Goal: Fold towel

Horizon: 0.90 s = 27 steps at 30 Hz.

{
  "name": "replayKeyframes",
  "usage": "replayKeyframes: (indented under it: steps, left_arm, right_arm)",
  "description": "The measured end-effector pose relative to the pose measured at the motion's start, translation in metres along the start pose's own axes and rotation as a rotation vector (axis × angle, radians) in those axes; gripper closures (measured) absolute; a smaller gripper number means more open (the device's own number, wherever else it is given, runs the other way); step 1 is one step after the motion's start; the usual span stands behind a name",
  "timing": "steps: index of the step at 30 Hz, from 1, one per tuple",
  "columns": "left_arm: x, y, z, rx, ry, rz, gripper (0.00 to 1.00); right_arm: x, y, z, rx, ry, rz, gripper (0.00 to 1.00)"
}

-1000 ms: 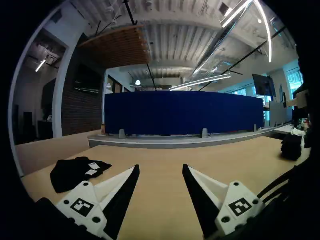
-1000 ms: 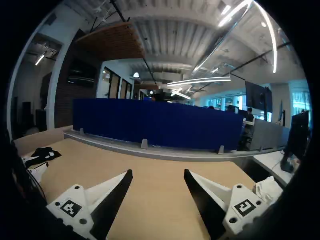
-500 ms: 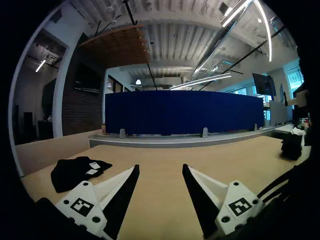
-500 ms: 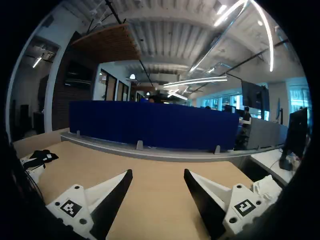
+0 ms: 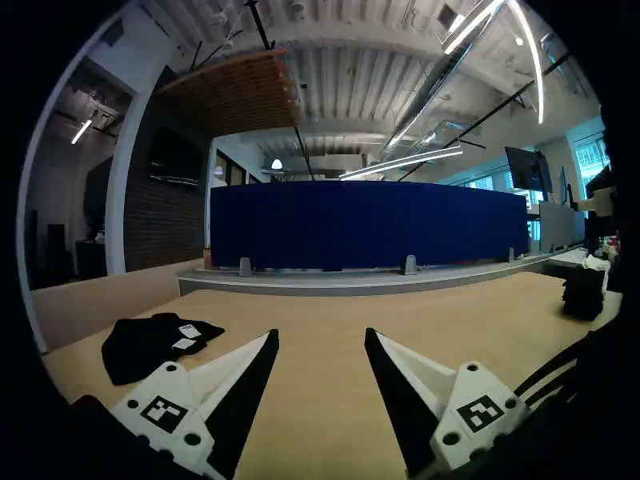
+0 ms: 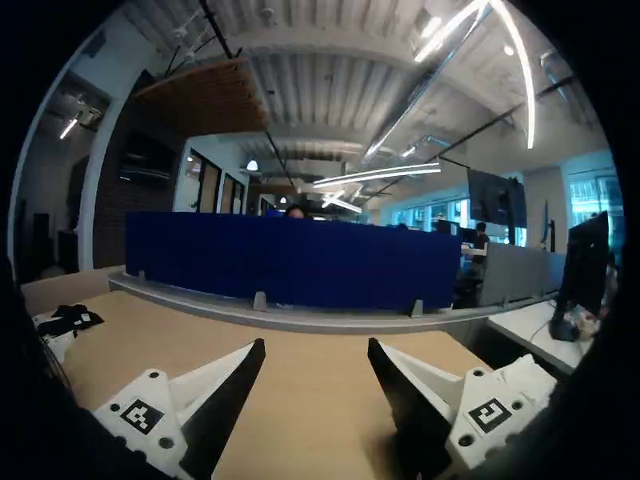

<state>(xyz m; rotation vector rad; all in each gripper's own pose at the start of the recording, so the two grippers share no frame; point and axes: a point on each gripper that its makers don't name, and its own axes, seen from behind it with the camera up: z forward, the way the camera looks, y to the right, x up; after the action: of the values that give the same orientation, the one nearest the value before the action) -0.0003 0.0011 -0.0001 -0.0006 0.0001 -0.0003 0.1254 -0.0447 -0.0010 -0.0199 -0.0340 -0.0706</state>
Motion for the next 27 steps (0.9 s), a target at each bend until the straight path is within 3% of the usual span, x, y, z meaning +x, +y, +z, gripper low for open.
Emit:
replayKeyframes:
  steps: [17,27]
  left_arm:
    - [0.001,0.000,-0.001,0.000,0.000,0.000,0.21]
    - [0.000,0.000,-0.001,0.000,0.000,0.000,0.21]
  right_arm:
    - [-0.049,0.038,-0.001,-0.016,-0.005,0.090,0.00]
    - [-0.089,0.047,0.005,-0.005,-0.006,0.088,0.00]
